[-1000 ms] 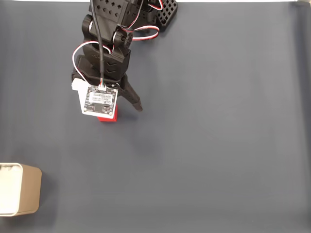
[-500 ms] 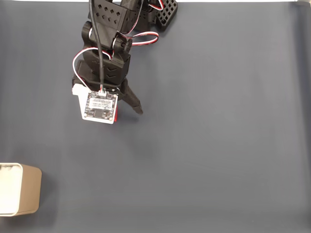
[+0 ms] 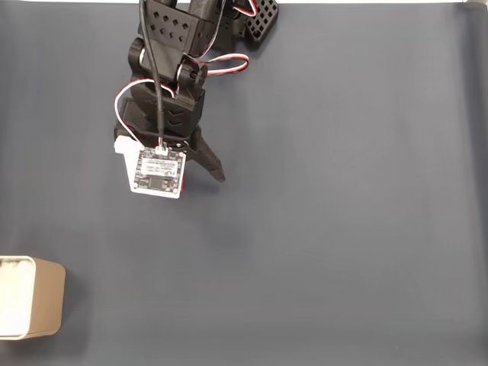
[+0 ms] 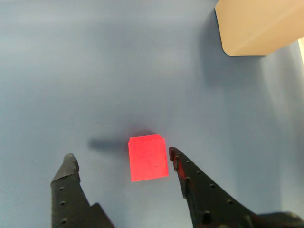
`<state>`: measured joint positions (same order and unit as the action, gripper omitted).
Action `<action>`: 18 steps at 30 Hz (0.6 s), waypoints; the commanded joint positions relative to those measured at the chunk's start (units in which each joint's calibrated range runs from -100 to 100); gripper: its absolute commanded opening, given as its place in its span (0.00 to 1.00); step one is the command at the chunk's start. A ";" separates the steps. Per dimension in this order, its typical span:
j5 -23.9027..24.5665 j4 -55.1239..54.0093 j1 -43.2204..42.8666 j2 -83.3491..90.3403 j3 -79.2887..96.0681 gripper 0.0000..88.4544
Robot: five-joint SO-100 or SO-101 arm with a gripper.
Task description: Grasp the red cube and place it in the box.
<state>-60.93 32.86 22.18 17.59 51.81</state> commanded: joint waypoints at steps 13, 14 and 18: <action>1.12 -0.23 -2.37 0.61 -2.54 0.49; 1.17 -0.23 -2.37 0.53 -2.54 0.49; 1.27 -0.23 -2.37 0.27 -2.81 0.49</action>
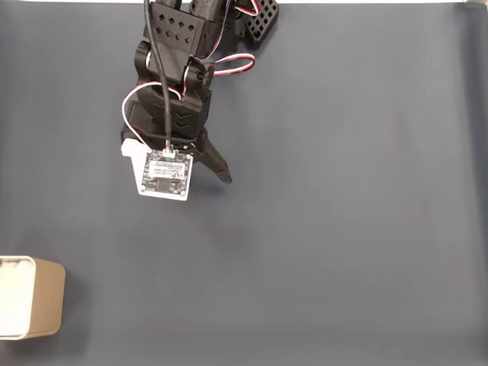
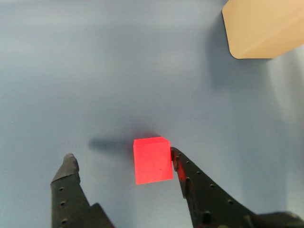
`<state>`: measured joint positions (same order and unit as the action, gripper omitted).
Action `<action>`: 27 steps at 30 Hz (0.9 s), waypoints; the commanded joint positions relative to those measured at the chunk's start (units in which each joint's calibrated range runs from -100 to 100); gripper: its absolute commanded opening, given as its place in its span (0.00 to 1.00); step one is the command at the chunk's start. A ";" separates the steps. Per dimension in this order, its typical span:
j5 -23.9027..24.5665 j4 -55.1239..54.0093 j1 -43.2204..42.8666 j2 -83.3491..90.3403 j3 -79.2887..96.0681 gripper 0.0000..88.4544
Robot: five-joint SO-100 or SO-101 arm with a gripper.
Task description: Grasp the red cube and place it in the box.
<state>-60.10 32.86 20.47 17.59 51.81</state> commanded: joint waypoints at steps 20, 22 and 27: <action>-0.49 1.24 -1.23 -0.43 -3.63 0.14; -0.54 2.31 -1.51 -0.43 -4.00 0.08; -0.83 4.11 -2.01 -0.34 -4.36 0.00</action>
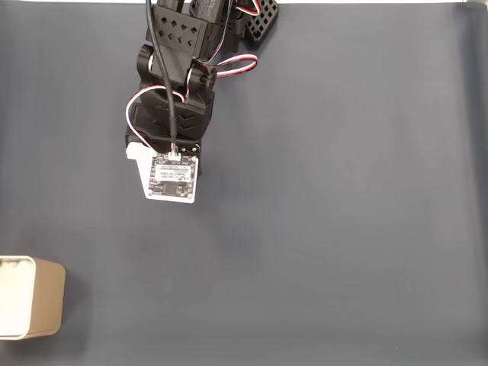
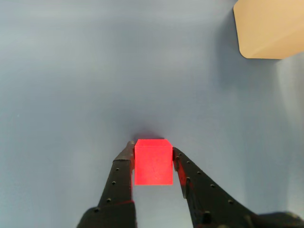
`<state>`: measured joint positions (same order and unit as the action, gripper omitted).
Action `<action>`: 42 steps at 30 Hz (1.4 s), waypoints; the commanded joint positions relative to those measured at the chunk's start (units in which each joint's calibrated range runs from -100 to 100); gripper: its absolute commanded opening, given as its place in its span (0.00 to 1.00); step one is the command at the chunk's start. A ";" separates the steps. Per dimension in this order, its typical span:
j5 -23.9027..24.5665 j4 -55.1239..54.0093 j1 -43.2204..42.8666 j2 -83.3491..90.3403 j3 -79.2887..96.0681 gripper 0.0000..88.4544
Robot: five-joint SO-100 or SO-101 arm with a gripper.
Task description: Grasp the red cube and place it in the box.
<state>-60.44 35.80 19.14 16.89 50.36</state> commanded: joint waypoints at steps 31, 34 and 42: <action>6.54 32.97 1.32 1.83 -40.05 0.00; 7.96 33.38 2.10 1.05 -44.43 0.00; 11.23 33.71 3.80 -3.55 -57.57 0.00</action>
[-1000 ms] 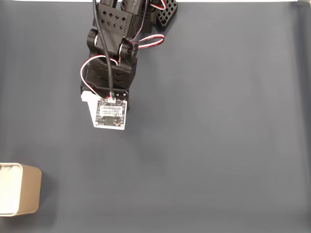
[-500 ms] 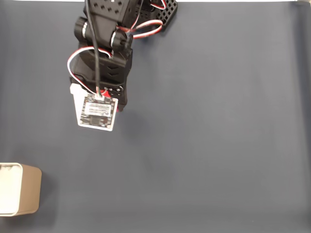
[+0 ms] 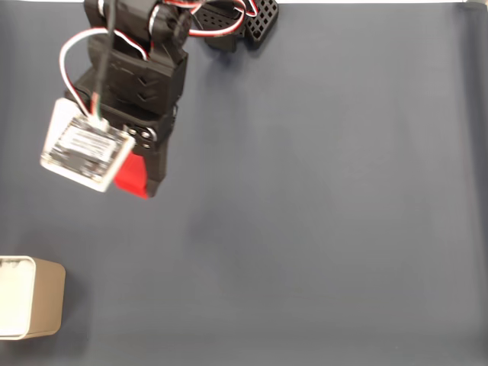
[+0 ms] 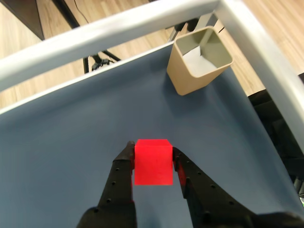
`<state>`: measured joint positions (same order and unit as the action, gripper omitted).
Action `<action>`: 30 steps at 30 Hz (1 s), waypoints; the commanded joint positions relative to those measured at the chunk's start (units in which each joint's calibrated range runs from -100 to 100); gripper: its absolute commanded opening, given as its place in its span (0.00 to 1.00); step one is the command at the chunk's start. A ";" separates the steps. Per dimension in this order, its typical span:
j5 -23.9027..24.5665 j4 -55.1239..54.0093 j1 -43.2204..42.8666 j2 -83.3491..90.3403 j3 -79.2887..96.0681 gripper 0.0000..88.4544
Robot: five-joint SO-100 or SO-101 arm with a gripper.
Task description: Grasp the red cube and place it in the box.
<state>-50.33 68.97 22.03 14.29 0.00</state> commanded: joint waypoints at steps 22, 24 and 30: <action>3.81 0.21 4.46 -34.04 -52.01 0.00; 3.86 0.21 4.74 -37.16 -55.93 0.00; 4.25 -0.94 5.74 -44.44 -64.23 0.00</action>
<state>-46.72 69.05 26.93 -29.40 -58.32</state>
